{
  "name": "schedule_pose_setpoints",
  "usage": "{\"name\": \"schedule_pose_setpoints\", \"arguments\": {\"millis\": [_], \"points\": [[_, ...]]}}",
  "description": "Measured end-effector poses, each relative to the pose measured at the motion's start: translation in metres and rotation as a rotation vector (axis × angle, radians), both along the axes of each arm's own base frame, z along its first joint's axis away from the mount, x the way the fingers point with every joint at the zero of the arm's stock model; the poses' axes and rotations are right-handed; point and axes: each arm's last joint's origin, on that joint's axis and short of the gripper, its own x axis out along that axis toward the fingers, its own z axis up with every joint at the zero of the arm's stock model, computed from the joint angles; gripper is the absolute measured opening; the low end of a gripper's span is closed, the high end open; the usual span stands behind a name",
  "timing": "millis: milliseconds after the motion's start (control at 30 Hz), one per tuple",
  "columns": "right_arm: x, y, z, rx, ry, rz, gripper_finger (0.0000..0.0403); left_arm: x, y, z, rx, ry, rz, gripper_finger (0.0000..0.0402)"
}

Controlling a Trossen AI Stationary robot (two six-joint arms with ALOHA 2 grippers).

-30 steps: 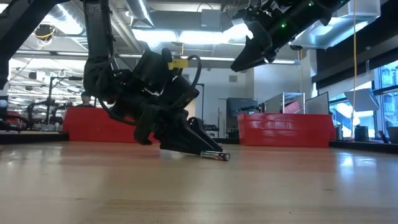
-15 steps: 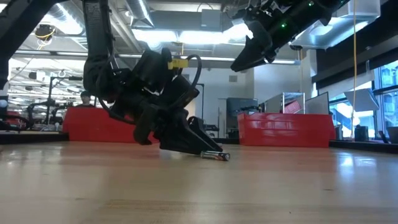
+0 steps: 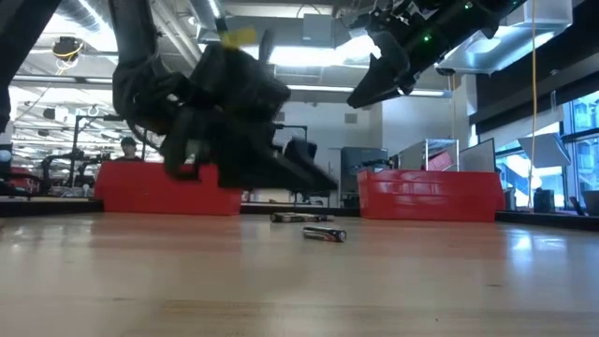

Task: Sort batteries
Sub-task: Put the small silver battery into the left red bin

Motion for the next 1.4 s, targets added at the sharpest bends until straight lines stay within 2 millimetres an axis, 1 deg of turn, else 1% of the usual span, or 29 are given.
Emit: {"name": "schedule_pose_setpoints", "arguments": {"millis": [67,167,300,400,567,833,967,1033,1100,1167,1233,1300,1400], "points": [[0.000,0.000,0.000,0.000,-0.001,-0.001,0.0142,0.000,-0.004,-0.006,0.036,0.017,0.033,0.0182],[0.000,0.000,0.000,0.000,-0.003,0.000,0.0142,0.001,-0.006,-0.010,0.063,0.017,0.085,0.0182],[0.000,0.000,0.000,0.000,-0.003,-0.001,0.0142,0.000,-0.003,-0.016,0.066,0.047,0.097,0.0182],[0.000,0.000,0.000,0.001,-0.003,-0.001,0.0142,-0.001,-0.003,-0.019,0.077,0.079,0.095,0.0171],[0.000,0.000,0.000,0.001,-0.003,-0.001,0.0142,-0.002,-0.003,-0.021,0.081,0.103,0.109,0.0127],[0.000,0.000,0.000,0.001,-0.003,-0.002,0.0142,-0.003,-0.003,-0.021,0.063,0.132,0.124,0.0026],[0.000,0.000,0.000,0.001,-0.002,-0.002,0.0142,-0.003,-0.001,-0.016,0.013,0.165,0.232,0.0022],[0.000,0.000,0.000,0.001,0.001,-0.001,0.0142,-0.006,0.002,-0.007,0.026,0.173,0.294,0.0022],[0.000,0.000,0.000,0.001,0.001,-0.001,0.0142,-0.011,0.007,0.015,0.084,0.162,0.388,0.0022],[0.000,0.000,0.000,0.001,0.001,-0.002,0.0142,-0.021,0.017,0.042,0.170,0.176,0.516,0.0022],[0.000,0.000,0.000,0.000,0.001,-0.001,0.0142,-0.037,0.031,0.069,0.245,0.215,0.660,0.0022],[0.000,0.000,0.000,-0.005,0.002,0.001,0.0142,-0.056,0.049,0.099,0.281,0.233,0.813,0.0022],[0.000,-0.001,0.001,-0.029,0.007,-0.002,0.0142,-0.089,0.079,0.146,0.228,0.246,1.050,0.0022]]}}
